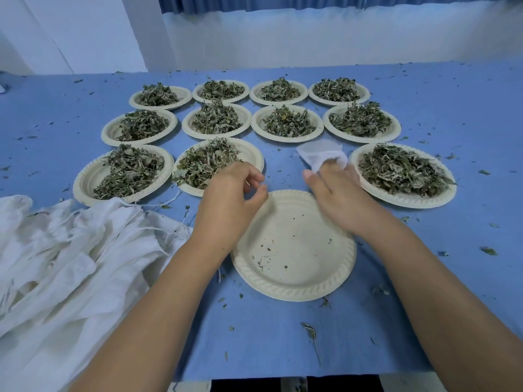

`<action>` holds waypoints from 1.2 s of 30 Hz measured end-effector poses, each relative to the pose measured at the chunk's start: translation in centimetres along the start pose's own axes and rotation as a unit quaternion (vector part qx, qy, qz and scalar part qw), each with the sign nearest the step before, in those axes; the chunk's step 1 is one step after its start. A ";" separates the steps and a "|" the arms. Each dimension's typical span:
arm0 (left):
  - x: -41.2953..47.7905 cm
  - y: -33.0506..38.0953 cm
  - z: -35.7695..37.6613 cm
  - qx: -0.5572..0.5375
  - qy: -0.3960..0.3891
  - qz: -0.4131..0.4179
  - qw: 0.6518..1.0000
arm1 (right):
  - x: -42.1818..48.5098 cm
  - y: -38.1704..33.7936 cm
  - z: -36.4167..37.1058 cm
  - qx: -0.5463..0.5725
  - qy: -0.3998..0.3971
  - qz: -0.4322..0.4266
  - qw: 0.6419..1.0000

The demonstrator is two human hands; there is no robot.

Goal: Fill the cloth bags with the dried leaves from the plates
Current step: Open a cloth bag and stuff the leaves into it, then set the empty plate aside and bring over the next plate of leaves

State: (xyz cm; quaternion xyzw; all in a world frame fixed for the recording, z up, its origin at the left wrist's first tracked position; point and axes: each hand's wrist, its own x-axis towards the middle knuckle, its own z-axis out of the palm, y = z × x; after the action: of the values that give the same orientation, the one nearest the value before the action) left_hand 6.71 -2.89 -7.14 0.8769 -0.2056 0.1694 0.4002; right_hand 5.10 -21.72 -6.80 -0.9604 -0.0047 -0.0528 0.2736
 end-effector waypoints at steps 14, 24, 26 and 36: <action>0.0 -0.2 0.3 -0.027 -0.039 -0.028 0.998 | -0.2 -0.2 -0.8 -0.077 0.133 -0.014 0.988; -0.1 -0.6 0.2 -0.017 -0.047 -0.027 0.998 | -1.5 1.3 -4.5 -0.073 0.230 0.128 0.962; -0.1 -0.7 0.2 -0.013 -0.055 -0.028 0.998 | -1.5 2.1 -4.6 -0.083 0.162 0.159 0.970; -0.1 -0.8 0.2 0.005 -0.046 -0.035 0.998 | -0.6 3.5 -3.1 -0.176 0.103 0.199 0.958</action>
State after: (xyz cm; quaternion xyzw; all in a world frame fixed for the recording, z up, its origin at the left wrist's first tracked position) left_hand 7.06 -2.58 -7.82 0.8923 -0.1920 0.1160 0.3918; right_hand 4.37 -26.35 -6.07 -0.9642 0.2242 -0.0961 0.1041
